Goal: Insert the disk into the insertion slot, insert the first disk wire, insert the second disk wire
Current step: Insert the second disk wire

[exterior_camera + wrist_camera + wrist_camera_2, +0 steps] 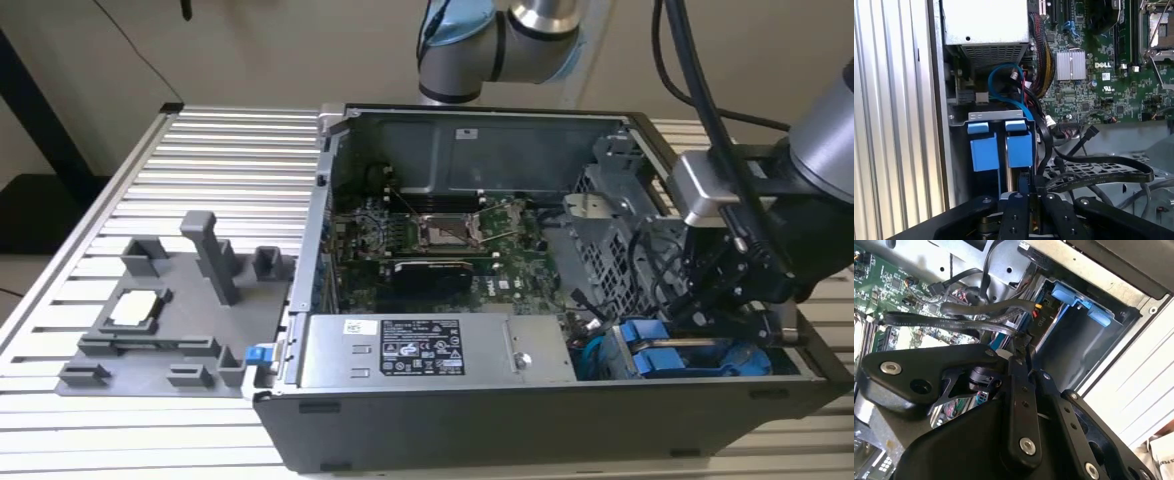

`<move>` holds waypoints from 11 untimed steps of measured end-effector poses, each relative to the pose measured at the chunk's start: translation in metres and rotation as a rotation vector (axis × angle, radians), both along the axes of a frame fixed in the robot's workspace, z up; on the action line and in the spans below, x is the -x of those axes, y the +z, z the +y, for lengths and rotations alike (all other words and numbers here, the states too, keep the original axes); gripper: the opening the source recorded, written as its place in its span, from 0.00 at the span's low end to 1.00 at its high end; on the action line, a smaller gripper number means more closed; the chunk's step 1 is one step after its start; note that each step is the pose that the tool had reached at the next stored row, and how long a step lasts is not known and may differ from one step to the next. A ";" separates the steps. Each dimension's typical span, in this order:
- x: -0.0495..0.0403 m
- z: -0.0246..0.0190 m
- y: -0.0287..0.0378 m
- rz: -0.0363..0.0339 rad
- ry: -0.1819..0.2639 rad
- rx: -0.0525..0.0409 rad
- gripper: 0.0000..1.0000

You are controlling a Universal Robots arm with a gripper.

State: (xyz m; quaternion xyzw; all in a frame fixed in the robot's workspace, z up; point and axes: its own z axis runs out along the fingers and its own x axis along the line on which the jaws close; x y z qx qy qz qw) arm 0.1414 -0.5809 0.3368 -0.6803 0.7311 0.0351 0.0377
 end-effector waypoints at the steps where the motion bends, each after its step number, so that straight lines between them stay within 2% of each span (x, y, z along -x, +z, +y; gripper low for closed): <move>1: 0.0000 0.0000 -0.0008 0.0000 -0.005 0.0006 0.16; 7: 0.0000 0.0001 -0.0027 -0.0001 -0.012 -0.0010 0.17; 8: 0.0000 0.0000 -0.0023 0.0000 -0.012 -0.0008 0.17; 9: 0.0000 0.0000 -0.0012 0.0001 -0.012 -0.0007 0.24; 11: 0.0000 0.0001 0.0015 0.0002 -0.012 -0.0002 0.24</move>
